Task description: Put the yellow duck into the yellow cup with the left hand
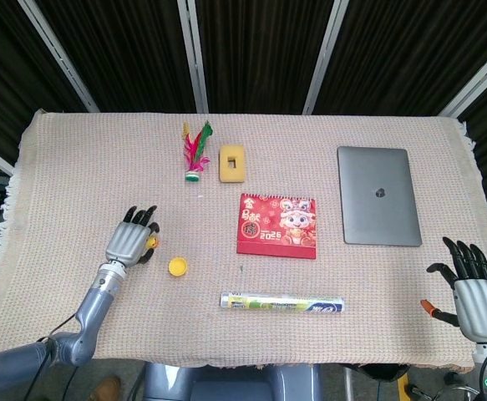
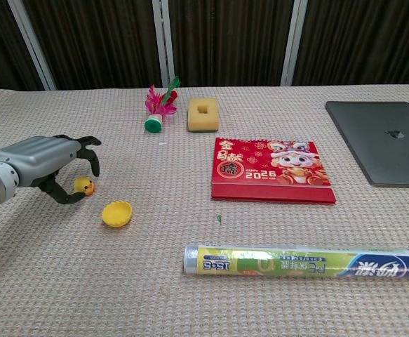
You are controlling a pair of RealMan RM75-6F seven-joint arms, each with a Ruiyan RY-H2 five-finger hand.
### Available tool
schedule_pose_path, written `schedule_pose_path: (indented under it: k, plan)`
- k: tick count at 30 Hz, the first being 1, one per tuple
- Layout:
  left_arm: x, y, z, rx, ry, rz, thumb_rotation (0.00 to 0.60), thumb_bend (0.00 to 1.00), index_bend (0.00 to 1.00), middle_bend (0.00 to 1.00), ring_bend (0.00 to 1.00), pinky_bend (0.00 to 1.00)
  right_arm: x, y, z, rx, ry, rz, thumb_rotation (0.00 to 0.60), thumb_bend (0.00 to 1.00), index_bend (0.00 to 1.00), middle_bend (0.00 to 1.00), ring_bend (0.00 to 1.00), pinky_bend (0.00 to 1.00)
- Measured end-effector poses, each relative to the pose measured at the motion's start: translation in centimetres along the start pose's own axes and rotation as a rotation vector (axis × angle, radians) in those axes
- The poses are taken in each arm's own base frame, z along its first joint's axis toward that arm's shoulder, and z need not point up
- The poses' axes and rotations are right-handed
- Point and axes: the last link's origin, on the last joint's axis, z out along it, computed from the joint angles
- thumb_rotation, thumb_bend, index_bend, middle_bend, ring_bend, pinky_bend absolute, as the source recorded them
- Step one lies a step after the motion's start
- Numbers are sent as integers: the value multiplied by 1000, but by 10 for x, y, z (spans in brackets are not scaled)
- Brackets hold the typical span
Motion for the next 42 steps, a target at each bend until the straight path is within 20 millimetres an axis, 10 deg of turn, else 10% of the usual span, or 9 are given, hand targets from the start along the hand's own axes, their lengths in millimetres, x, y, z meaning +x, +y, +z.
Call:
schedule_pose_path:
  k: [42]
  plan:
    - [10,1,1,18,-13,10,600,387,482,34,101,14,0,1,0,-7,1,11,600,0,405,36,0,0]
